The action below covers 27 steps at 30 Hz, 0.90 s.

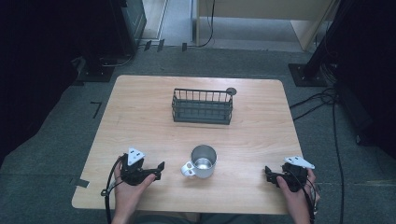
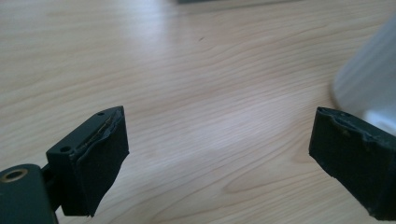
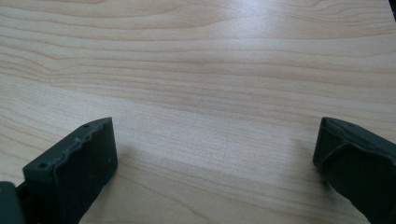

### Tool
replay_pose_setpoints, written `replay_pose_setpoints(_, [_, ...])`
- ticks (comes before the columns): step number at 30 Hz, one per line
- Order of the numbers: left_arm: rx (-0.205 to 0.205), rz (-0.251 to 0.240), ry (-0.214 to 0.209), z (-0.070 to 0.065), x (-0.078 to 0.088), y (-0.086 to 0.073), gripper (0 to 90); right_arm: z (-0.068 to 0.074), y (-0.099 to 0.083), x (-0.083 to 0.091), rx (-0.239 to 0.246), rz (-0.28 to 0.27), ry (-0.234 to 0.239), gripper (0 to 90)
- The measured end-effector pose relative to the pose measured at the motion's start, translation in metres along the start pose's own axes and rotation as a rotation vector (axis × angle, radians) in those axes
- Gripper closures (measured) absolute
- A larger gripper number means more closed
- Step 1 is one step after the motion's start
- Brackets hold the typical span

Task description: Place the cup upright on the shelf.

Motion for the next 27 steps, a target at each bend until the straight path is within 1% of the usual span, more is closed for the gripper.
replay_pose_setpoints(1, [-0.016,-0.011,-0.019,-0.009,0.003,0.005,5.2,0.000,0.000,0.000,0.000,0.000,0.000,0.0])
replay_pose_setpoints(2, [-0.016,-0.011,-0.019,-0.009,0.003,0.005,5.3,0.000,0.000,0.000,0.000,0.000,0.000,0.0])
replay_pose_setpoints(3, [-0.020,-0.017,-0.030,-0.013,0.004,0.007,5.3,0.000,0.000,0.000,0.000,0.000,0.000,0.0])
replay_pose_setpoints(4, [-0.031,-0.028,-0.051,-0.020,0.007,0.010,5.3,0.000,0.000,0.000,0.000,0.000,0.000,0.0])
replay_pose_setpoints(5, [-0.031,-0.028,-0.051,-0.020,0.007,0.010,5.3,0.000,0.000,0.000,0.000,0.000,0.000,0.0])
replay_pose_setpoints(8, [-0.048,-0.038,-0.078,-0.031,0.010,0.012,5.3,0.000,0.000,0.000,0.000,0.000,0.000,0.0])
replay_pose_setpoints(9, [-0.056,-0.043,-0.091,-0.035,0.012,0.012,7.3,0.000,0.000,0.000,0.000,0.000,0.000,0.0])
replay_pose_setpoints(10, [-0.069,-0.046,-0.104,-0.039,0.013,0.012,7.3,0.000,0.000,0.000,0.000,0.000,0.000,0.0])
replay_pose_setpoints(11, [-0.083,-0.047,-0.123,-0.044,0.015,0.012,7.4,0.000,0.000,0.000,0.000,0.000,0.000,0.0])
replay_pose_setpoints(12, [-0.087,-0.051,-0.139,-0.047,0.017,0.012,7.7,0.000,0.000,0.000,0.000,0.000,0.000,0.0])
replay_pose_setpoints(13, [-0.115,-0.074,-0.184,-0.055,0.022,0.012,16.4,0.000,0.000,0.000,0.000,0.000,0.000,0.0])
replay_pose_setpoints(14, [-0.115,-0.074,-0.184,-0.055,0.022,0.012,17.2,0.000,0.000,0.000,0.000,0.000,0.000,0.0])
replay_pose_setpoints(15, [-0.144,-0.076,-0.228,-0.064,0.024,0.011,17.7,0.000,0.000,0.000,0.000,0.000,0.000,0.0])
replay_pose_setpoints(16, [-0.158,-0.073,-0.247,-0.069,0.025,0.010,18.1,0.000,0.000,0.000,0.000,0.000,0.000,0.0])
replay_pose_setpoints(17, [-0.158,-0.073,-0.247,-0.069,0.025,0.010,19.6,0.000,0.000,0.000,0.000,0.000,0.000,0.0])
replay_pose_setpoints(18, [-0.176,-0.072,-0.263,-0.074,0.024,0.009,19.6,0.000,0.000,0.000,0.000,0.000,0.000,0.0])
replay_pose_setpoints(19, [-0.214,-0.050,-0.275,-0.082,0.020,0.006,25.5,0.000,0.000,0.000,0.000,0.000,0.000,0.0])
replay_pose_setpoints(20, [-0.226,-0.040,-0.272,-0.085,0.017,0.005,26.8,0.000,0.000,0.000,0.000,0.000,0.000,0.0])
replay_pose_setpoints(21, [-0.226,-0.040,-0.272,-0.085,0.017,0.005,30.3,0.000,0.000,0.000,0.000,0.000,0.000,0.0])
replay_pose_setpoints(22, [-0.231,-0.031,-0.264,-0.086,0.013,0.004,30.3,0.000,0.000,0.000,0.000,0.000,0.000,0.0])
replay_pose_setpoints(23, [-0.235,-0.021,-0.263,-0.087,0.010,0.004,36.4,0.000,0.000,0.000,0.000,0.000,0.000,0.0])
replay_pose_setpoints(24, [-0.245,-0.011,-0.268,-0.089,0.005,0.003,39.7,0.000,0.000,0.000,0.000,0.000,0.000,0.0])
replay_pose_setpoints(25, [-0.245,-0.011,-0.268,-0.089,0.005,0.003,42.7,0.000,0.000,0.000,0.000,0.000,0.000,0.0])
replay_pose_setpoints(26, [-0.249,-0.009,-0.269,-0.090,0.003,0.004,44.9,0.000,0.000,0.000,0.000,0.000,0.000,0.0])
replay_pose_setpoints(27, [-0.254,-0.003,-0.269,-0.091,0.002,0.003,44.9,0.000,0.000,0.000,0.000,0.000,0.000,0.0])
Point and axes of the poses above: each handheld gripper's, and its own axes: x roughly backward along the jaws, y roughly out of its top, z roughly to its left, the point moved 9 cm from there along -x, roughly forward along the jaws, and after that the axes turned 14 degrees about z, right-handed, at the moved point
